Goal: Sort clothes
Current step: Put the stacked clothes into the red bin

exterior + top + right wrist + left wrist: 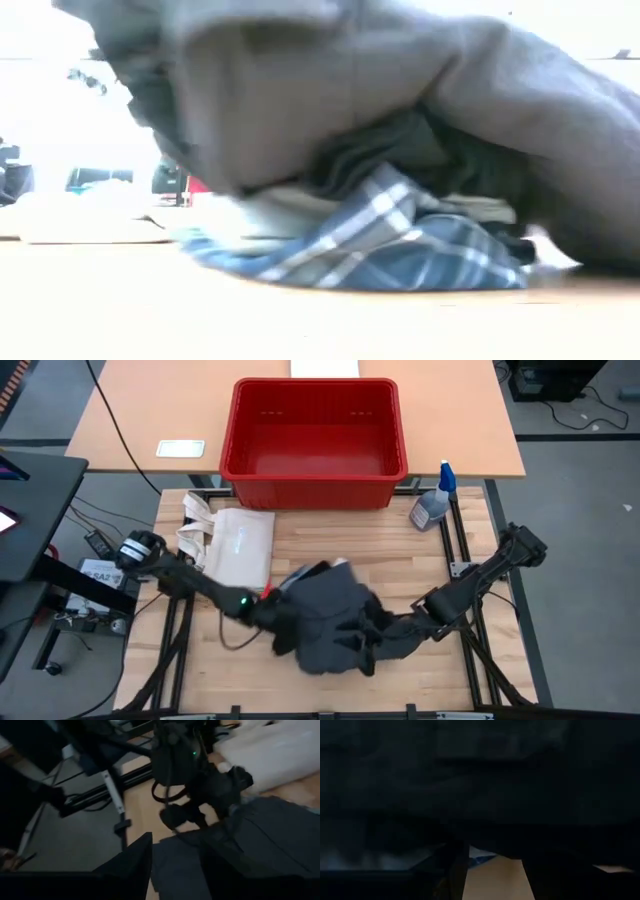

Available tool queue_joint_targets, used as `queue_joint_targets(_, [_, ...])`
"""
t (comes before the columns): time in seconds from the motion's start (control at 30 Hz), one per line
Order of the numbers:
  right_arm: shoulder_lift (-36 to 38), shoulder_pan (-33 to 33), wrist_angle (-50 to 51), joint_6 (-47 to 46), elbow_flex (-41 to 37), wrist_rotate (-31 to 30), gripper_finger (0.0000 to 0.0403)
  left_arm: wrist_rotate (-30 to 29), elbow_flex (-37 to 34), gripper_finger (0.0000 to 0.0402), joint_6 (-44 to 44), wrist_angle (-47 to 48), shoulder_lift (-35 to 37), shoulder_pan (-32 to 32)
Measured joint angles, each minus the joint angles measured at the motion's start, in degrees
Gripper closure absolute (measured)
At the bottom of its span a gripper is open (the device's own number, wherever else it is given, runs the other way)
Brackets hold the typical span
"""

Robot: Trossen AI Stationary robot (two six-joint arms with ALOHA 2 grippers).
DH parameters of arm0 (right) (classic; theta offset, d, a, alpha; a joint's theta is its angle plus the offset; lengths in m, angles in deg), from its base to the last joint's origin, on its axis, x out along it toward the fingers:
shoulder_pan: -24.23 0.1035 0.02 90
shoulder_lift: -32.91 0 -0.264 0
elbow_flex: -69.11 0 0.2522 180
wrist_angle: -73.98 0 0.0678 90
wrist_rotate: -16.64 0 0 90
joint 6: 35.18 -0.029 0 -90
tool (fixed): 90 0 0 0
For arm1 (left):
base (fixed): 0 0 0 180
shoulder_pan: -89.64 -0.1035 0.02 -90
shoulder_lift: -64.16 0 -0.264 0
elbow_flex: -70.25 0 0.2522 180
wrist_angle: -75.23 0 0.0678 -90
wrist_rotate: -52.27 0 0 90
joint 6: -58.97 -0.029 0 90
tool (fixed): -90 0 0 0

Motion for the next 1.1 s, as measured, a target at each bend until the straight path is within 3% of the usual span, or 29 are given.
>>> queue_joint_targets(0.17, [1.5,-0.2,4.0,-3.9,0.0,-3.3,0.0236,-5.5,0.0,0.0224,-3.9,-9.6,0.0,-9.7])
queue_joint_targets(0.27, [1.5,-0.7,5.9,-7.2,0.0,-3.6,0.0236,-5.8,0.0,0.0224,-3.3,-14.5,0.0,-15.1])
queue_joint_targets(0.33, [1.5,-1.1,8.2,-10.5,0.0,-3.6,0.0236,-2.1,0.0,0.0224,-1.9,-15.3,0.3,-18.2])
queue_joint_targets(0.47, [2.3,-1.6,13.0,-16.7,0.0,-3.8,0.0236,11.7,0.0,0.0224,-1.9,-13.3,2.4,-21.6])
queue_joint_targets(0.67, [3.1,-1.7,19.1,-22.1,0.0,-6.4,0.0236,28.7,0.0,0.0224,4.3,-9.0,5.5,-20.7])
queue_joint_targets(0.83, [2.4,-1.9,27.6,-28.8,0.0,-5.6,0.0236,30.9,0.1,0.0223,12.0,-5.5,5.7,-19.9])
queue_joint_targets(1.1, [2.5,-1.9,31.7,-34.4,-0.1,-5.6,0.0236,31.8,0.0,0.0185,6.4,-5.4,8.5,-21.0])
